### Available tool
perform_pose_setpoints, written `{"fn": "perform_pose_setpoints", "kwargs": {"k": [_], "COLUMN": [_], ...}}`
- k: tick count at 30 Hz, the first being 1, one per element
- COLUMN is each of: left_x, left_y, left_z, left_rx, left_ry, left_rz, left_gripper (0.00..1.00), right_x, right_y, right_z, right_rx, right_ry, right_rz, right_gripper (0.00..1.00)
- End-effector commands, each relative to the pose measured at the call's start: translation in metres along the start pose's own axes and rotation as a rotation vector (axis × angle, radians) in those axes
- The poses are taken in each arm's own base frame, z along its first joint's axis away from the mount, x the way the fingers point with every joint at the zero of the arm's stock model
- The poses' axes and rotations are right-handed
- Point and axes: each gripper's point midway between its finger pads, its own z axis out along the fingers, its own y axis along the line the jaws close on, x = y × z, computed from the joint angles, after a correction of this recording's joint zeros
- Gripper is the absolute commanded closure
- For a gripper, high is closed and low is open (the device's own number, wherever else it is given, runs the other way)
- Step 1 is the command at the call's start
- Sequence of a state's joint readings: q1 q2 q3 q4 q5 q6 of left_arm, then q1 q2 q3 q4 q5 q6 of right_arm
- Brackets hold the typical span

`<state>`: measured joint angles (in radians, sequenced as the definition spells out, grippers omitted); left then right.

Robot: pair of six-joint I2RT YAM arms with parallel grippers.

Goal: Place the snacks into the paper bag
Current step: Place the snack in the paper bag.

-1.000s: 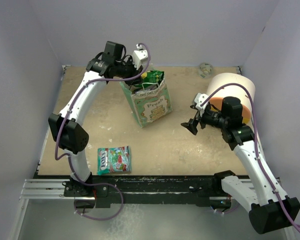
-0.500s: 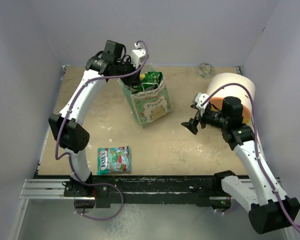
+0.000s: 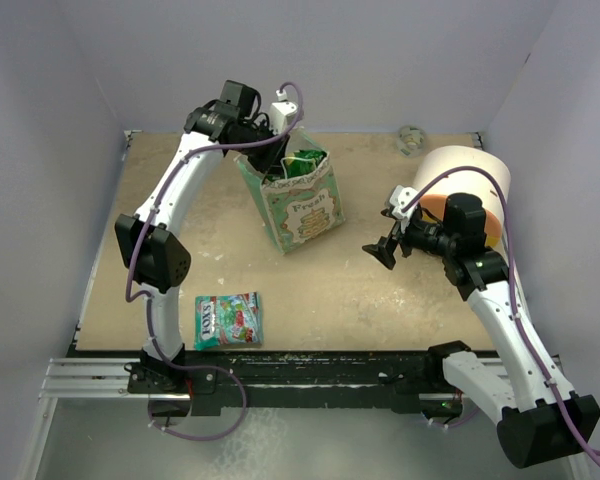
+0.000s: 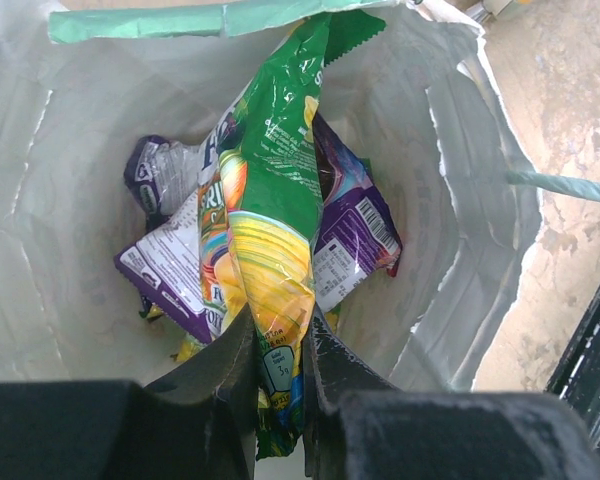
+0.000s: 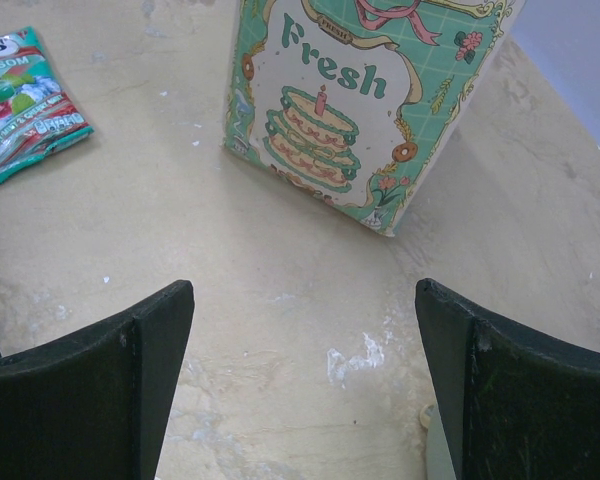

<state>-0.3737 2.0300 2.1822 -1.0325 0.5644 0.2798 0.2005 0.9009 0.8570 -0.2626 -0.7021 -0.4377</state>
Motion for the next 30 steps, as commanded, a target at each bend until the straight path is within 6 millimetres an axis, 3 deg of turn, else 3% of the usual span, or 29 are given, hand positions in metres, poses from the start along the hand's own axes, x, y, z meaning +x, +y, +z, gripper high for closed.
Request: {"fn": "perform_pose_setpoints", "kwargs": {"k": [1, 14, 30], "left_x": [-0.010, 0.011, 0.002], "left_y": [-0.019, -0.047, -0.092], "left_z": [-0.006, -0.012, -0.001], "left_rx": [0.082, 0.188, 0.290], "left_ry": [-0.030, 0.044, 0.046], "left_rz": [-0.002, -0.040, -0.089], "left_gripper": [0.93, 0.93, 0.90], "right_x": [-0.008, -0.006, -0.003], "right_y": [-0.001, -0.001, -0.001], "right_z": [0.000, 0.001, 0.002], "right_rx": [-0.006, -0.008, -0.007], "right_ry": [-0.040, -0.037, -0.031], "right_rz": [-0.027, -0.025, -0.021], "right_gripper": [0.07, 0.06, 0.06]}}
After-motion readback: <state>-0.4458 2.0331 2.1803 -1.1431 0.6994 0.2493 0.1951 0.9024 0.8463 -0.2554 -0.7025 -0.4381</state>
